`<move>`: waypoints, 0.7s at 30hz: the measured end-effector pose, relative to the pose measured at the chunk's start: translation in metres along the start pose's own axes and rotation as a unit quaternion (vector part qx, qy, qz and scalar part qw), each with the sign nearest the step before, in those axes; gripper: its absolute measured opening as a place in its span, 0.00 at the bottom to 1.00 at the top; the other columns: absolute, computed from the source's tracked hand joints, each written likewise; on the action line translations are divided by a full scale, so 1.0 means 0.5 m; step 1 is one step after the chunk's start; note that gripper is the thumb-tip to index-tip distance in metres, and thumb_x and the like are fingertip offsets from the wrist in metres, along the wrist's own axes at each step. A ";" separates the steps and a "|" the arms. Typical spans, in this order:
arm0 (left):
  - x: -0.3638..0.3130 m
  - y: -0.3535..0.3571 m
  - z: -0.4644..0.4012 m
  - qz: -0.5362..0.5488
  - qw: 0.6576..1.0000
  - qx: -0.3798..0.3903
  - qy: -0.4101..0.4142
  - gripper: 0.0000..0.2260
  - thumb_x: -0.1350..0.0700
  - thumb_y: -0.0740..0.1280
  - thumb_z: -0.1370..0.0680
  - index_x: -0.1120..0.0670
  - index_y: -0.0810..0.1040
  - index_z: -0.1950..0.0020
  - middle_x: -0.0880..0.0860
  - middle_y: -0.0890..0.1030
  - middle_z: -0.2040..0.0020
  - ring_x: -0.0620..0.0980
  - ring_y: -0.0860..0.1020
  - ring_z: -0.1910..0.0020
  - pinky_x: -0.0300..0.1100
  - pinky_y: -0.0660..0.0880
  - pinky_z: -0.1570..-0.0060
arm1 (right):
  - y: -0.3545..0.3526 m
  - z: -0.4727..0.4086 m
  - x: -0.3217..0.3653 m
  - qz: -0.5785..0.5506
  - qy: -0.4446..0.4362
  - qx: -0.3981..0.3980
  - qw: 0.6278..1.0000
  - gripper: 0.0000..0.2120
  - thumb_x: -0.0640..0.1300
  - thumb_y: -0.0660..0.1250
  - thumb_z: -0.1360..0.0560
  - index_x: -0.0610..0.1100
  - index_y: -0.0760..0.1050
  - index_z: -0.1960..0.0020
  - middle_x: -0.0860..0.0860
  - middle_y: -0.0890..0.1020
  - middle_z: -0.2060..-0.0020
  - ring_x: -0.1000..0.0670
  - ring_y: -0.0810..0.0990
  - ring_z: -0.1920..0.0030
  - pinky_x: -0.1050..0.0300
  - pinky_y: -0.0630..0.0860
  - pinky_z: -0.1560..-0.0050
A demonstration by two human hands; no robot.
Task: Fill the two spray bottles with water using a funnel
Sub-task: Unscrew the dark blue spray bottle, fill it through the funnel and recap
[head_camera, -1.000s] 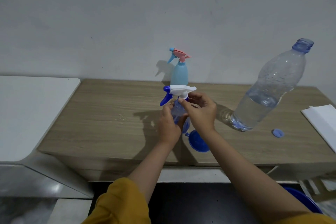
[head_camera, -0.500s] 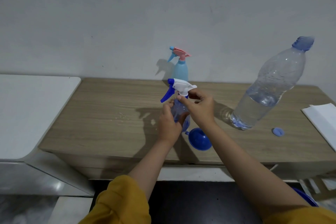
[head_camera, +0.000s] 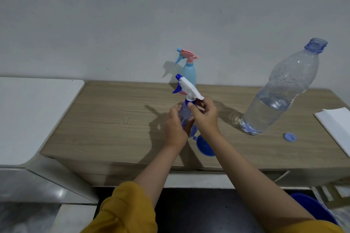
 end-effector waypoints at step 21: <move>-0.003 0.001 0.003 0.004 1.000 -0.014 -0.005 0.21 0.58 0.72 0.28 0.56 0.69 0.38 0.48 0.77 0.46 0.42 0.76 0.53 0.21 0.68 0.62 | -0.005 0.000 0.002 0.020 -0.011 0.037 0.999 0.18 0.42 0.75 0.30 0.44 0.77 0.42 0.48 0.81 0.46 0.51 0.80 0.43 0.48 0.79 0.42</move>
Point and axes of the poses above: each hand's wrist, its own z-axis away from the middle knuckle, its own y-axis out of the palm, x = y × z, the point moved 5 cm from there along -z, towards the middle knuckle
